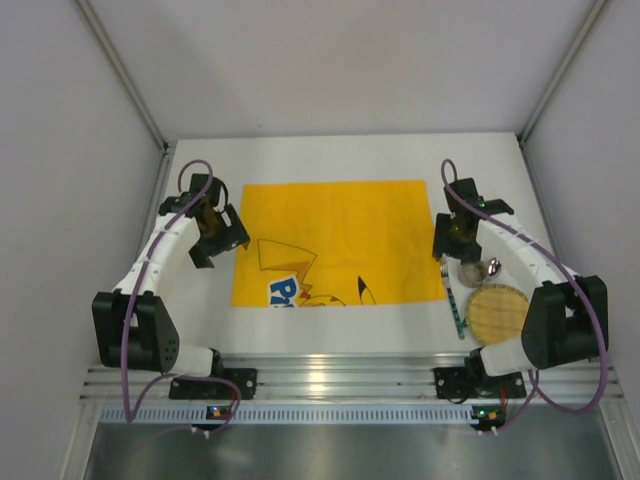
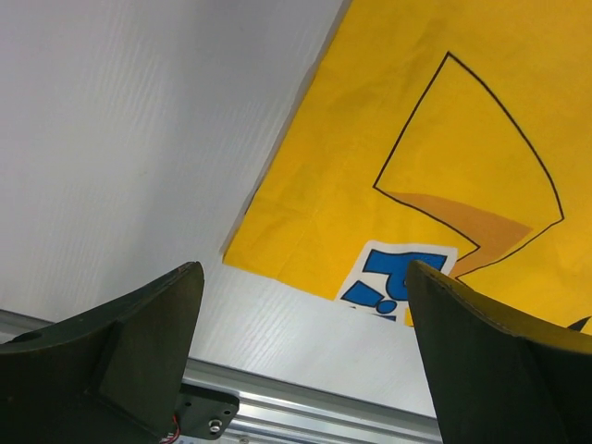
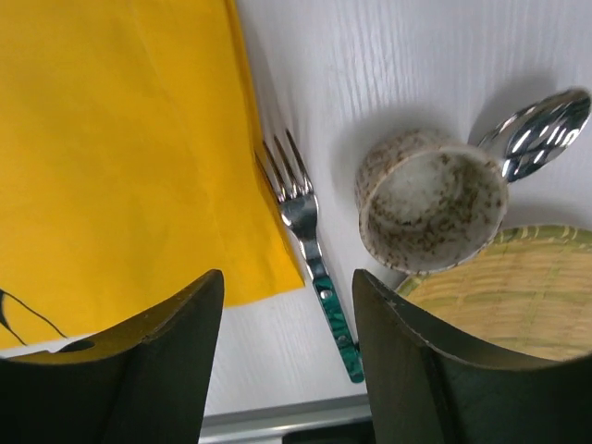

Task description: Set the dinner table for one person

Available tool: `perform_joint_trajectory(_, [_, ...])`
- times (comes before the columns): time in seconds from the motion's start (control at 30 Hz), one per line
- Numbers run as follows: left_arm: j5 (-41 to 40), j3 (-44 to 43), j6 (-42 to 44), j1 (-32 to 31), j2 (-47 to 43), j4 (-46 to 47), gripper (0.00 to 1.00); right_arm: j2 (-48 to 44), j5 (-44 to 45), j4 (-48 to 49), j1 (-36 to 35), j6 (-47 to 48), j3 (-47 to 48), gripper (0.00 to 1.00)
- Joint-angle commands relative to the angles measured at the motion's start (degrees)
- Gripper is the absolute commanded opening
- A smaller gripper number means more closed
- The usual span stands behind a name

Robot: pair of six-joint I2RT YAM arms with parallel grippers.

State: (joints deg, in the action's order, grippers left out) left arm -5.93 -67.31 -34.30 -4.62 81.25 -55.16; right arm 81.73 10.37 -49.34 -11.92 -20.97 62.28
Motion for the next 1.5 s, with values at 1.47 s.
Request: perform_joint_trajectory(1.47, [2.59,0.78,5.04,-0.56,-0.84,-0.83,0.92,8.09,-0.09,4.43,5.42,0.05,-11.13,0.39])
